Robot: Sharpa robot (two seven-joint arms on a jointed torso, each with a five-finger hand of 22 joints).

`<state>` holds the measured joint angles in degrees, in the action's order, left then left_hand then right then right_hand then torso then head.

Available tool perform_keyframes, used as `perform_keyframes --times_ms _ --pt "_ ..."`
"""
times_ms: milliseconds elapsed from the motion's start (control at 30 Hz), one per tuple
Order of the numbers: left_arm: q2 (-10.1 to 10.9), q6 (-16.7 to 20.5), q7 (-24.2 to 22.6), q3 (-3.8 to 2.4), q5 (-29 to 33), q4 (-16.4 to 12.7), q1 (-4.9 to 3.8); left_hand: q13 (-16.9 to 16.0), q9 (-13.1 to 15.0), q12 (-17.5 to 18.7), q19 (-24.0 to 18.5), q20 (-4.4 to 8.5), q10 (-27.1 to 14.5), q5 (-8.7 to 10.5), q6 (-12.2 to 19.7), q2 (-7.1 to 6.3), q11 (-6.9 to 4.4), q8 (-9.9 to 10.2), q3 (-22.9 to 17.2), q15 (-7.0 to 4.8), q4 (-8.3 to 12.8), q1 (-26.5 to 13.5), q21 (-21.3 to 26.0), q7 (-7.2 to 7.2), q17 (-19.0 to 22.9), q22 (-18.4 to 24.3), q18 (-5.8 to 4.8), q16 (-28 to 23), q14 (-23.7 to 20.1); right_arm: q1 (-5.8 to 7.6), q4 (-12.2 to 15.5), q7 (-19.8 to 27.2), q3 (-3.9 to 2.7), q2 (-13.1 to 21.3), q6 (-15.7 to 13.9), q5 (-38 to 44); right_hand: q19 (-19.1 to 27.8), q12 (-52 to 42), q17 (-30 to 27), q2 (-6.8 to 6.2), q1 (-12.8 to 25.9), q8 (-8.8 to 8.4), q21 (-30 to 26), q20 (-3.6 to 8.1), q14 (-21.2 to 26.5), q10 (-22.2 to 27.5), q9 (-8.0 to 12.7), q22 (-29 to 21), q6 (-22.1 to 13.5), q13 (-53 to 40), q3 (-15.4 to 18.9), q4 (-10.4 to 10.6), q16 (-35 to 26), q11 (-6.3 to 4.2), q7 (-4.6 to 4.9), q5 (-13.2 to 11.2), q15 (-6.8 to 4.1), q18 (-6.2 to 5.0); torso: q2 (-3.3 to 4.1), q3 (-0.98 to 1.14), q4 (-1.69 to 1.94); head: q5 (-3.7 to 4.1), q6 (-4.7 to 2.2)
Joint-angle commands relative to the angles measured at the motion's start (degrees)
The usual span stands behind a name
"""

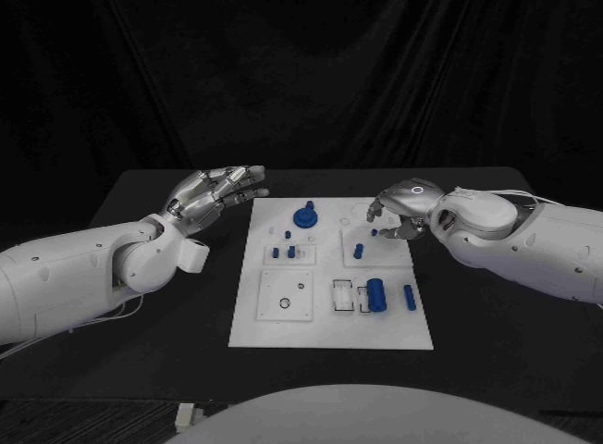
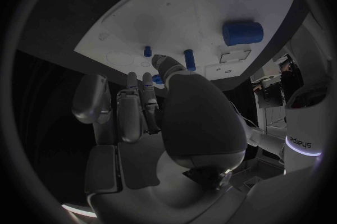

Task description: Assemble the parts on the task board

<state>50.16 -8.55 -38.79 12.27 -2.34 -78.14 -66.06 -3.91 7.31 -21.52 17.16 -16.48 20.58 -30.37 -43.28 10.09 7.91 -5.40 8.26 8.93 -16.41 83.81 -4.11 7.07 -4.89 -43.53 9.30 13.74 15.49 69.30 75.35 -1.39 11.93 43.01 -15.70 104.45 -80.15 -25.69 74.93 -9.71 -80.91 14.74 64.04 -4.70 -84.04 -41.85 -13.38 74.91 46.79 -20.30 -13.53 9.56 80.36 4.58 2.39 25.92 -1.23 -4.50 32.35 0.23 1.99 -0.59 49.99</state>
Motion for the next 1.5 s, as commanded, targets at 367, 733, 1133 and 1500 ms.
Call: perform_keyframes --times_ms 367,733,1133,1500 --pt "-0.5 -0.2 -9.2 -0.06 0.6 0.7 0.27 0.6 -0.1 1.2 -1.7 0.86 -3.3 -0.38 1.1 -0.43 -0.29 0.1 0.5 -0.17 0.0 1.0 0.6 0.22 1.7 1.5 1.01 -2.9 -4.5 -0.79 -1.9 0.1 -0.04 -1.4 0.7 -1.0 0.0 0.3 1.9 0.54 -0.3 -0.4 -0.4 0.05 -1.5 -1.0 -0.1 8.0 0.7 0.3 -0.1 -0.3 -0.2 -0.1 0.45 -0.5 -0.23 -0.78 -0.01 -0.01 0.0 0.26 0.01" --pt "-0.6 -1.0 -8.7 -0.06 0.6 1.0 0.43 0.5 -0.1 0.7 -1.0 -0.03 -3.4 -1.12 1.0 -0.19 -0.16 -0.2 0.1 0.72 0.4 2.1 0.0 0.38 1.6 2.0 0.94 -1.6 -3.1 -1.49 -3.5 0.4 -0.04 -2.6 0.3 -1.0 0.2 0.5 1.4 1.07 -0.7 -0.55 -0.9 0.02 -1.3 -2.1 -0.3 7.9 2.1 1.1 -0.8 -0.6 -0.6 -0.12 1.3 -0.3 -0.21 -0.85 0.02 -0.02 0.01 0.29 0.01" --pt "-0.9 -1.7 -8.1 -0.05 0.6 1.5 0.62 0.5 -0.1 0.5 -1.1 -0.06 -3.4 -2.24 0.9 -0.25 0.08 -0.3 -0.1 0.65 0.6 2.6 0.2 0.61 1.9 2.4 0.77 -1.7 -3.4 -2.32 -5.6 1.5 -0.05 -3.9 -0.4 -1.6 0.0 1.0 1.8 1.65 -1.4 -0.49 -0.6 0.12 -1.4 -3.2 -0.8 8.1 4.1 2.2 -2.1 -1.2 -0.3 -0.34 1.75 0.9 -0.36 -0.77 -0.03 -0.02 0.01 0.27 0.01" --pt "-1.2 -4.0 -6.6 -0.05 0.6 2.1 0.79 0.5 0.0 0.5 -0.9 -0.24 -3.6 -3.56 0.8 -0.35 0.64 -0.5 -0.6 0.98 1.1 3.4 0.1 0.89 2.0 2.8 0.5 -1.6 -3.4 -2.87 -6.8 2.4 -0.05 -4.7 -1.3 -1.8 -0.5 1.4 1.9 1.77 -1.2 0.06 0.1 0.8 -1.7 -7.5 -2.2 8.3 7.1 3.9 -3.3 -1.6 -0.1 -1.48 1.57 0.1 -1.18 -0.67 -0.02 -0.05 -0.01 0.26 0.01"
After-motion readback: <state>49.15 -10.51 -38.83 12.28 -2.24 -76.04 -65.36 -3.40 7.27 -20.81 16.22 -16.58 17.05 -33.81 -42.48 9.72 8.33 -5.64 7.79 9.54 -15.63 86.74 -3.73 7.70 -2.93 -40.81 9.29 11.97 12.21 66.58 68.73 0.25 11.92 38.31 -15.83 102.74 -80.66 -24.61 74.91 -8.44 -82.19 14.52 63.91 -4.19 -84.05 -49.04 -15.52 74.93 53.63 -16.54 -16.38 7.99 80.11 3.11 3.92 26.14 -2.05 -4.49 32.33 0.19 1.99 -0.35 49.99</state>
